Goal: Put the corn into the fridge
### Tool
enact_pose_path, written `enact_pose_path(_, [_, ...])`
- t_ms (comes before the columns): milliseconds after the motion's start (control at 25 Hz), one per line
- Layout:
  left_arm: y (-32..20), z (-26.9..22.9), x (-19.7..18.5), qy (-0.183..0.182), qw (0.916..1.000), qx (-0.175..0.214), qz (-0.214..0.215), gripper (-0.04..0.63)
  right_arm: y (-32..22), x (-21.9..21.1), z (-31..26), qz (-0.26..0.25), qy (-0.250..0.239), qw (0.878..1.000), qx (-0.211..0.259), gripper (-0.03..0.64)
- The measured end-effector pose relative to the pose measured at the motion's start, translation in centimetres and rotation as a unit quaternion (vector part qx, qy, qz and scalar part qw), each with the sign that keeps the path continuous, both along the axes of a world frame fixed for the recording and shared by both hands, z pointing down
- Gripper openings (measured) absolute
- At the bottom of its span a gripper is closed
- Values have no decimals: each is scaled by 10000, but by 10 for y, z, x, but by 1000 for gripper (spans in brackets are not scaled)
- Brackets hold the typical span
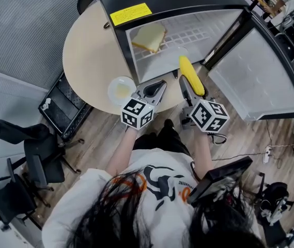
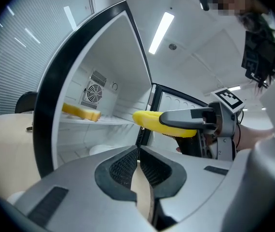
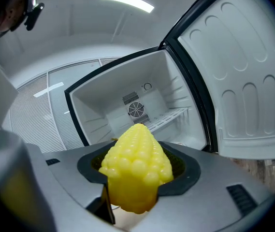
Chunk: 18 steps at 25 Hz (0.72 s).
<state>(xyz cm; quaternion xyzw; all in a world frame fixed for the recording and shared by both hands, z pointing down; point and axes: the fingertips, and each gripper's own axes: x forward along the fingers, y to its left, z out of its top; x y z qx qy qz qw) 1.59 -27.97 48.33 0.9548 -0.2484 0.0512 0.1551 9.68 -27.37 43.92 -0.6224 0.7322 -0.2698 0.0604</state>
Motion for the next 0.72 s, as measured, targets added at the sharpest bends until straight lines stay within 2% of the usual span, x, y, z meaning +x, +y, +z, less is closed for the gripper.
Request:
enact_pose_path(320, [-14,-4,25,-81,9999,58,-96,12,-29,28,-7,-141,-23,9999,49,253])
enact_pose_path(560, [-28,-1,42,-138,9997,9,-201,12,-61,48,-10,-285,167,9994,92,253])
enact_pose_path(720, [-37,-1,51,-176,9994,19,-283,12,-94,59,-11,-392,493,9979,145,253])
